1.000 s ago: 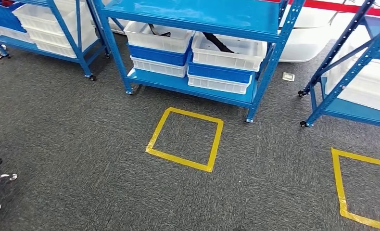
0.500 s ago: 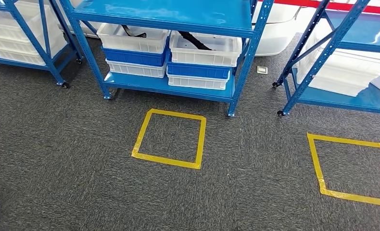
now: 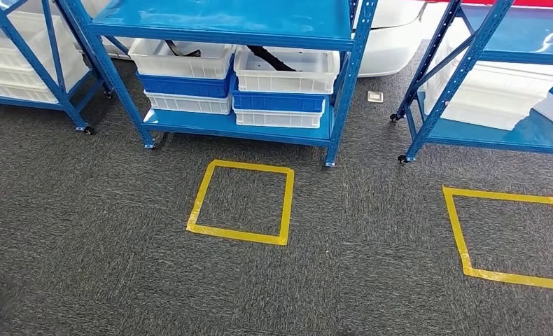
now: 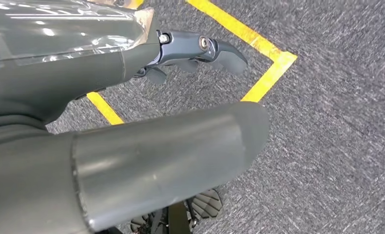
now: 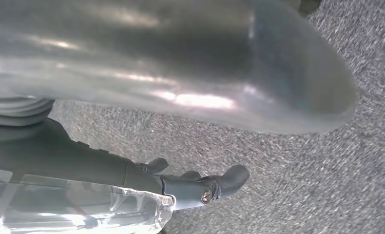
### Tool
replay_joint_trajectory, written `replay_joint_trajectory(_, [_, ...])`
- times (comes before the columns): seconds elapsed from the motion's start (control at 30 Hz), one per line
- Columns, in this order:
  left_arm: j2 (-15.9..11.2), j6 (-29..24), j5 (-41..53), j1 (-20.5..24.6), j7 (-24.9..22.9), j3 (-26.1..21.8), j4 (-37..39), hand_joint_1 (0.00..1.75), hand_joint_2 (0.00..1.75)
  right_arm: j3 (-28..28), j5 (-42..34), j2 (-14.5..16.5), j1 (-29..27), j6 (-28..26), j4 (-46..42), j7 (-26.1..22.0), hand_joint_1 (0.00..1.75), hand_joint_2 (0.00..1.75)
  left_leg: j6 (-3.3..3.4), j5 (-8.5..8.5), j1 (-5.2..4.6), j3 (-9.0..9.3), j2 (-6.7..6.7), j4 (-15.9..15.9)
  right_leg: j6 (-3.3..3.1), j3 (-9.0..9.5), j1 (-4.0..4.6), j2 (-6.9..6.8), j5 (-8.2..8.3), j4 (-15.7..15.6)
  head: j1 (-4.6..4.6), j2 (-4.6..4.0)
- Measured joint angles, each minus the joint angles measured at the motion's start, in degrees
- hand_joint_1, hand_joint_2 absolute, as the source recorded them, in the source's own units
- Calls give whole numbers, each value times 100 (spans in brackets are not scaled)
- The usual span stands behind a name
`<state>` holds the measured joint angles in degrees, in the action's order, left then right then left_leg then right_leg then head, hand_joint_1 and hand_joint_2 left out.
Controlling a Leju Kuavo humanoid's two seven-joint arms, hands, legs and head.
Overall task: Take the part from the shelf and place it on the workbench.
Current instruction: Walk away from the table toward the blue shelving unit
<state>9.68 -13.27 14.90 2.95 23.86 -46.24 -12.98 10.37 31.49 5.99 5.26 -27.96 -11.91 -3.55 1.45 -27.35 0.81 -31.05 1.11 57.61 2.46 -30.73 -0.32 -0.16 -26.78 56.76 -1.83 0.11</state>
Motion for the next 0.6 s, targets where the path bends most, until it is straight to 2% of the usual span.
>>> replay_joint_trajectory(0.27, [11,-24,7,1,35,-62,0,0,0,-51,61,-1,27,2,0,51,0,0,-42,8,1,12,0,-23,-16,-5,29,0,-9,3,-1,0])
replay_joint_trajectory(0.6, [14,-24,8,0,42,-62,0,0,0,-55,64,-1,30,2,0,51,0,0,-45,9,-28,11,0,-23,-14,-4,22,0,-8,4,-1,0])
